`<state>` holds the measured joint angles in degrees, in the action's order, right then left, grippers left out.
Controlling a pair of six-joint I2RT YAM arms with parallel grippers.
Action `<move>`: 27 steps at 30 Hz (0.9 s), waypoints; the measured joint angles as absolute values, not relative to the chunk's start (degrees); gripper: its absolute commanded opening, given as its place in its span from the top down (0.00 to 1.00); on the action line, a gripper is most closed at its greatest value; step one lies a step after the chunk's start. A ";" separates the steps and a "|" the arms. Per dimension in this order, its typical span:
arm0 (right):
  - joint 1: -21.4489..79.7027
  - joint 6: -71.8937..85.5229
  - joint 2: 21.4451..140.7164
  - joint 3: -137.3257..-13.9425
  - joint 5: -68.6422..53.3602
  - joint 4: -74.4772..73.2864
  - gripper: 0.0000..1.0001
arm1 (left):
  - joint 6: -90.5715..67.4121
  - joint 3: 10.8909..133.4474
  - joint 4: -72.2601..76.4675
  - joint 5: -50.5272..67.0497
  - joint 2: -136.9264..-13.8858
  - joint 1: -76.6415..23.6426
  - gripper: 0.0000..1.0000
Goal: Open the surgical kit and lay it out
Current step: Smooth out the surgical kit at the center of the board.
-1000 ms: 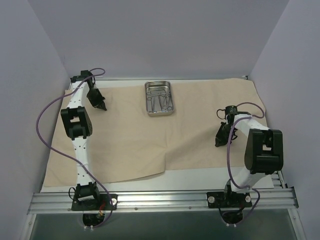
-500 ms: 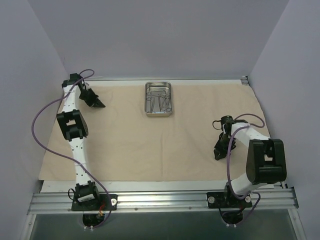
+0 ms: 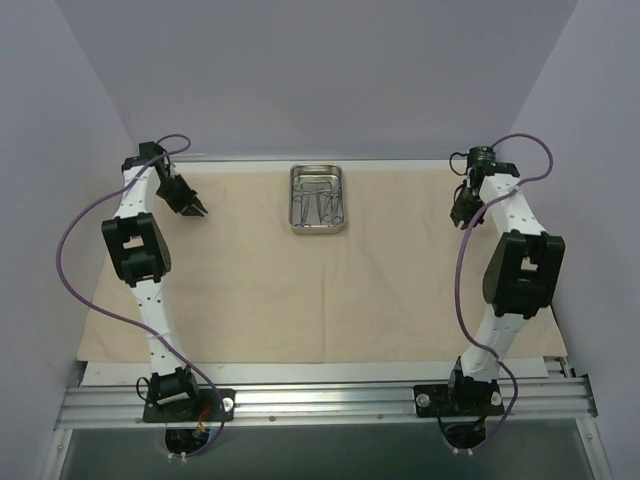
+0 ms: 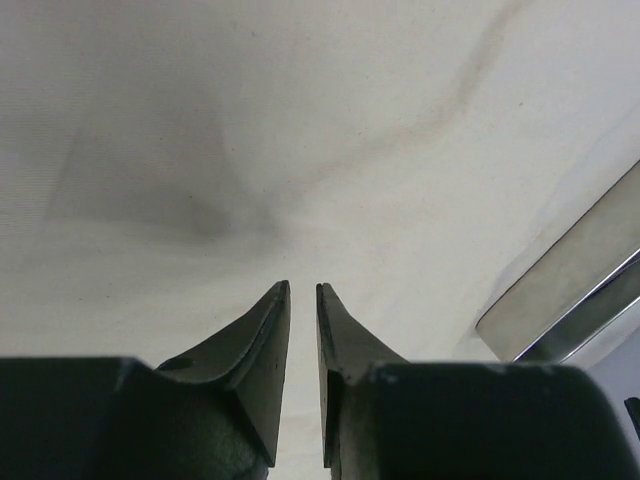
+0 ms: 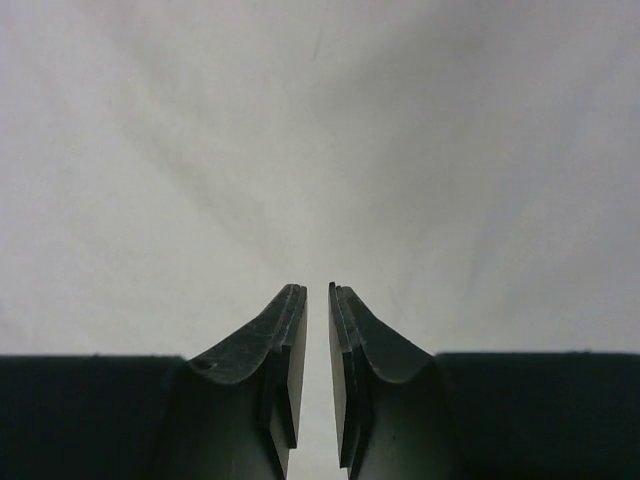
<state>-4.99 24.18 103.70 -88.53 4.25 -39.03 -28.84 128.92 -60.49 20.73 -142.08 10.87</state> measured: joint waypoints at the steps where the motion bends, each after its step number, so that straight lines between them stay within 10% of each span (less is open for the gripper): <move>1: -5.61 23.27 106.78 -90.56 4.27 -38.33 0.84 | -28.97 129.14 -60.23 20.16 -141.75 10.81 0.74; 8: -6.44 18.20 123.85 -94.94 2.35 -34.13 1.00 | -29.82 140.05 -60.90 18.26 -145.10 11.38 0.75; 27: -11.97 15.22 134.61 -112.36 5.54 -36.25 0.99 | -27.81 144.18 -67.46 14.24 -151.13 15.70 0.70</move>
<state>-11.97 15.22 134.61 -112.36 5.54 -36.25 -27.81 144.18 -67.46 14.24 -151.13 15.70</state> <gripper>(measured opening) 0.029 0.291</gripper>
